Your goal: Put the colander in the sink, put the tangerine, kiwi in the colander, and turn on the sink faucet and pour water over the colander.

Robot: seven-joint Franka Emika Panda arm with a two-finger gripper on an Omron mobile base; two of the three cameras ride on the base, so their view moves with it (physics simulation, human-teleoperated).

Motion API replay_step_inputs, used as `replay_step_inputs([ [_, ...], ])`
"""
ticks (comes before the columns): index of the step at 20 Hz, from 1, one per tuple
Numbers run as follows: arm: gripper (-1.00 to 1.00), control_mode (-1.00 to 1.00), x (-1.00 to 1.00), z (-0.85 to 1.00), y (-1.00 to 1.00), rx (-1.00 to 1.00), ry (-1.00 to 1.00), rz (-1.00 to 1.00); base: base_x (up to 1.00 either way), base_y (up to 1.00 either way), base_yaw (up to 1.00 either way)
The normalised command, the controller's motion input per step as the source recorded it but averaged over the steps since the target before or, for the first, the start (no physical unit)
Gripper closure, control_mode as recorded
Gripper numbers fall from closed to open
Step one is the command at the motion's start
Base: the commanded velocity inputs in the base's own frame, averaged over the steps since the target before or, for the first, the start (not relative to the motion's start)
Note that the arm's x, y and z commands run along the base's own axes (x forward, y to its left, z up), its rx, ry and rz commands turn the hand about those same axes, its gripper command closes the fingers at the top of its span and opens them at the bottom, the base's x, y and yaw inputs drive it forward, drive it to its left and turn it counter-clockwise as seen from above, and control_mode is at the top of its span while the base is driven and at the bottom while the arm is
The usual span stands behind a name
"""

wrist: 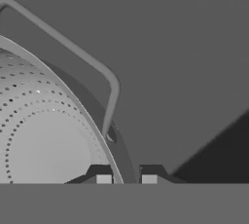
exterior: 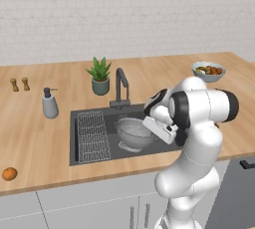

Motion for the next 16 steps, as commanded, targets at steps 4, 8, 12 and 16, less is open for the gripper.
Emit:
replay_step_inputs([
  [4,1.0,-1.0,0.0,-0.29,0.17,-0.03,0.0,0.02,0.0,0.0,0.0],
  [8,1.0,-1.0,0.0,-0.33,0.01,-0.05,0.0,0.0,0.0,0.0,0.0],
  [12,1.0,-1.0,0.0,-0.32,0.03,-0.05,0.0,0.0,0.0,0.0,0.0],
  [16,1.0,-1.0,0.0,-0.25,0.13,-0.01,0.0,0.0,0.0,0.0,0.0],
])
